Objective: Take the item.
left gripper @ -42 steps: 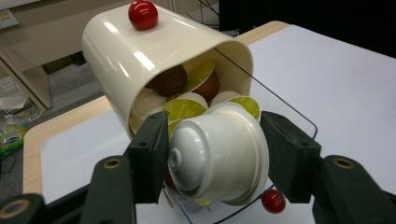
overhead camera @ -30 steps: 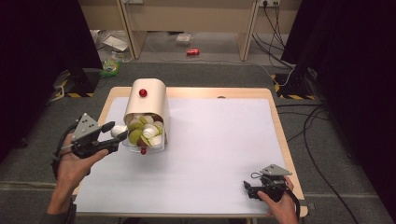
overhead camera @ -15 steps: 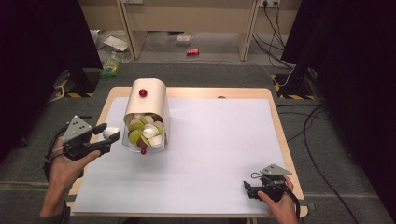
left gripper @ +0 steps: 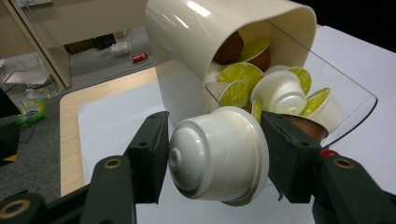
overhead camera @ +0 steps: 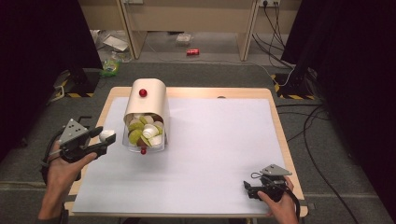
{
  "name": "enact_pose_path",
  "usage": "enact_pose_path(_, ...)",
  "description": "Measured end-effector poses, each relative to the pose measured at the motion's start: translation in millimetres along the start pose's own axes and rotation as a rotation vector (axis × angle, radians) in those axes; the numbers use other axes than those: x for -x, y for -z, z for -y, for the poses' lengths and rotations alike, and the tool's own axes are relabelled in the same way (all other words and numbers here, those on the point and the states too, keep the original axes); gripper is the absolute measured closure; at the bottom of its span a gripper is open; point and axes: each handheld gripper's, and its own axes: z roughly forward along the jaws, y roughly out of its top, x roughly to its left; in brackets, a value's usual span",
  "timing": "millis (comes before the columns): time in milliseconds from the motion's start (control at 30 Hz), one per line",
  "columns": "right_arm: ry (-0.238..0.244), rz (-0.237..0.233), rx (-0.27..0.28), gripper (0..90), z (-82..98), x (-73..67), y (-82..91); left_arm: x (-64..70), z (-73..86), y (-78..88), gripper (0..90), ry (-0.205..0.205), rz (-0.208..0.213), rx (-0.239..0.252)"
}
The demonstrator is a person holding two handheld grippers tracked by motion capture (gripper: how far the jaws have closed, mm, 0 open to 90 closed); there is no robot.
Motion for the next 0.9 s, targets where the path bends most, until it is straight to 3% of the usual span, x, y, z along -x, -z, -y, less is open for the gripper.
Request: enact_pose_path(900,0.0,0.0,0.0,2.9,0.0,0.0,0.0,-3.3,27.4,-7.6,43.7,0.049,-0.004,-0.015)
